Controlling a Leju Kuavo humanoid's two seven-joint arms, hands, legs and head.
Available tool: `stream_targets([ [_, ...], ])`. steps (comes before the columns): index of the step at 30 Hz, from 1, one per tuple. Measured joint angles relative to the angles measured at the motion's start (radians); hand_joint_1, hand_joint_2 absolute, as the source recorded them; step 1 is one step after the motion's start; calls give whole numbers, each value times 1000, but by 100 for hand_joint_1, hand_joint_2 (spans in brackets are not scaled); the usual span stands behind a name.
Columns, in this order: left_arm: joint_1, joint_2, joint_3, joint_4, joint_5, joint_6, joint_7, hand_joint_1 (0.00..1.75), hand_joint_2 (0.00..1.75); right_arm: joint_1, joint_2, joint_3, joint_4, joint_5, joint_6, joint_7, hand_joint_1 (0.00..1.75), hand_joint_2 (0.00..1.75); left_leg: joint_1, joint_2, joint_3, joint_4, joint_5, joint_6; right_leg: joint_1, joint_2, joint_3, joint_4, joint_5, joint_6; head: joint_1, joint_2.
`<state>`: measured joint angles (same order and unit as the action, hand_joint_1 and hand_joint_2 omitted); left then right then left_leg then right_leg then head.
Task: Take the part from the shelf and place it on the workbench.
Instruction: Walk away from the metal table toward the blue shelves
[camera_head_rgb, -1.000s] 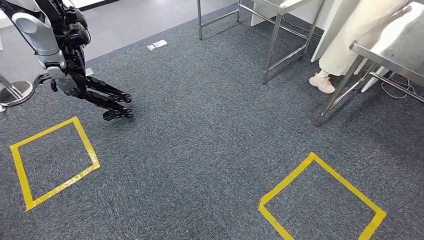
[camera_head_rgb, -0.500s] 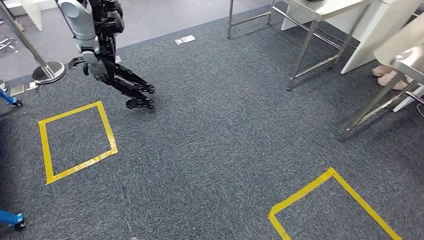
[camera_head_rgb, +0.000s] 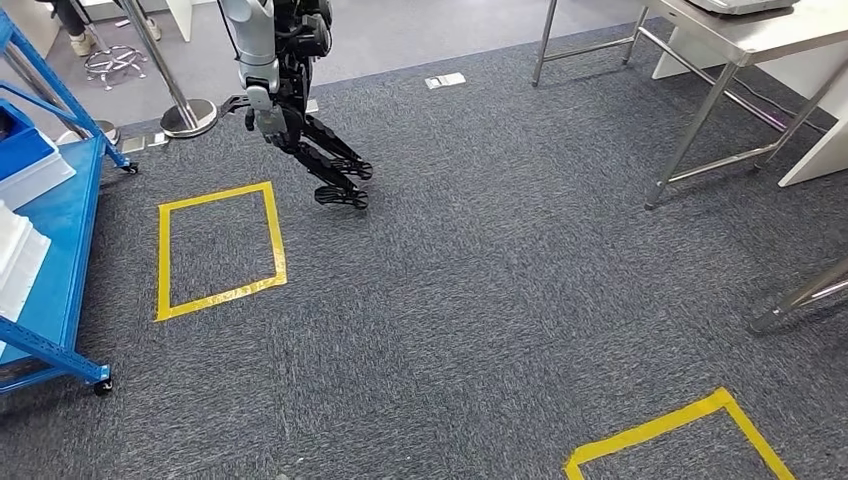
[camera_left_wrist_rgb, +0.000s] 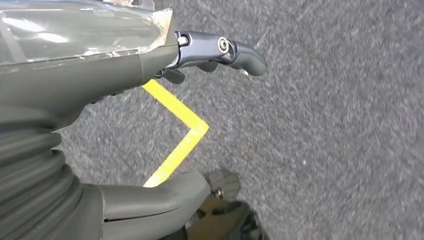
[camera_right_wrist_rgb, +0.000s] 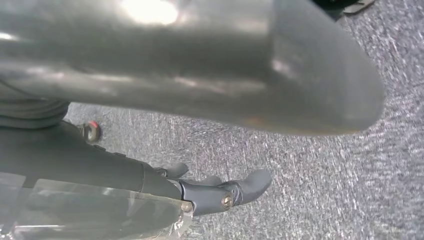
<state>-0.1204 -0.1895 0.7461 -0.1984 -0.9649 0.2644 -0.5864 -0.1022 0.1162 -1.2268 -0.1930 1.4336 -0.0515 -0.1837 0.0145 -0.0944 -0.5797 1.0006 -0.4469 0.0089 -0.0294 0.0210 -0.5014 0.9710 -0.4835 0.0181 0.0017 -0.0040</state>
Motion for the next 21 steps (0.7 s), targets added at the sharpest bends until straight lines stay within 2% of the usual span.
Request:
stream_targets([
  [2,-4,1,-4,0,3,-13,-3,0,175,2,0,0,0,0,0,-4,0,0,0,57,-47,97,-58,-4,3,-23,0,-2,1,-15,-13,0],
  [3,-7,1,-4,0,7,-18,-6,0,175,3,0,1,0,-1,-1,-6,0,0,0,76,-82,169,-94,-6,7,-36,0,-1,-1,-21,-18,0],
  [4,-9,1,-4,0,12,-22,-8,0,175,5,0,1,0,-1,-2,-8,0,0,1,84,-115,235,-119,-7,12,-49,0,-1,-2,-24,-20,0],
  [5,-9,1,-4,0,19,-23,-11,0,175,5,0,1,0,-1,-3,-9,0,0,1,89,-136,275,-128,-7,16,-62,0,-1,-4,-26,-20,0],
  [6,-9,1,-3,0,25,-20,-15,0,175,5,0,2,0,-1,-4,-9,0,0,2,92,-137,276,-116,-5,18,-73,1,-1,-5,-28,-20,0],
  [7,-9,1,-2,0,32,-15,-19,0,131,4,1,3,0,0,-4,-9,0,0,1,98,-116,235,-88,-2,20,-84,3,-1,-7,-28,-20,0],
  [8,-9,1,-2,-1,38,-10,-24,0,87,3,2,5,0,1,-5,-9,0,0,0,115,-78,165,-53,4,22,-93,6,-1,-10,-28,-21,0],
  [10,-14,2,2,-2,55,-14,-41,0,0,3,4,9,0,4,-9,-9,0,0,-9,152,-12,40,-10,14,29,-110,11,0,-17,-22,-22,0],
  [11,-16,2,5,-2,67,-19,-56,0,0,3,4,10,0,6,-13,-8,0,0,-13,163,4,10,-4,18,33,-119,13,0,-20,-17,-21,0],
  [13,-18,3,14,-2,84,-20,-85,0,0,1,6,13,0,6,-19,-7,0,0,-18,144,4,0,-4,25,37,-137,18,-2,-23,-9,-18,0],
  [14,-17,3,17,-2,84,-17,-95,0,0,-1,7,14,0,6,-20,-6,0,0,-16,133,7,-6,0,30,36,-132,18,1,-27,-4,-17,0],
  [15,-17,3,19,-2,81,-12,-100,0,0,-2,7,16,0,7,-21,-6,0,0,-14,122,9,-13,5,37,34,-114,14,15,-38,-3,-16,0],
  [16,-18,3,19,-2,75,-4,-104,0,0,-2,8,17,0,7,-22,-5,0,0,-11,111,12,-20,10,43,33,-87,0,50,-57,-3,-14,0],
  [17,-19,2,17,-2,69,7,-106,0,0,-1,8,17,0,7,-23,-5,0,0,-9,101,13,-23,14,48,29,-57,-27,107,-85,-7,-10,0],
  [18,-20,2,15,-2,63,21,-107,0,0,1,8,17,0,7,-23,-4,0,0,-9,88,12,-24,15,51,26,-39,-62,180,-116,-11,-6,0],
  [19,-19,2,13,-2,58,36,-106,0,0,3,8,17,0,6,-24,-4,0,0,-9,74,10,-24,16,51,23,-31,-98,250,-139,-11,-2,0],
  [20,-18,2,11,-2,53,49,-105,0,0,4,8,17,0,6,-25,-4,0,0,-9,60,10,-23,16,51,20,-27,-124,295,-150,-6,1,0],
  [21,-17,2,9,-2,49,60,-102,0,44,5,7,17,0,6,-25,-5,0,0,-9,45,10,-23,16,50,17,-26,-131,301,-143,3,3,0],
])
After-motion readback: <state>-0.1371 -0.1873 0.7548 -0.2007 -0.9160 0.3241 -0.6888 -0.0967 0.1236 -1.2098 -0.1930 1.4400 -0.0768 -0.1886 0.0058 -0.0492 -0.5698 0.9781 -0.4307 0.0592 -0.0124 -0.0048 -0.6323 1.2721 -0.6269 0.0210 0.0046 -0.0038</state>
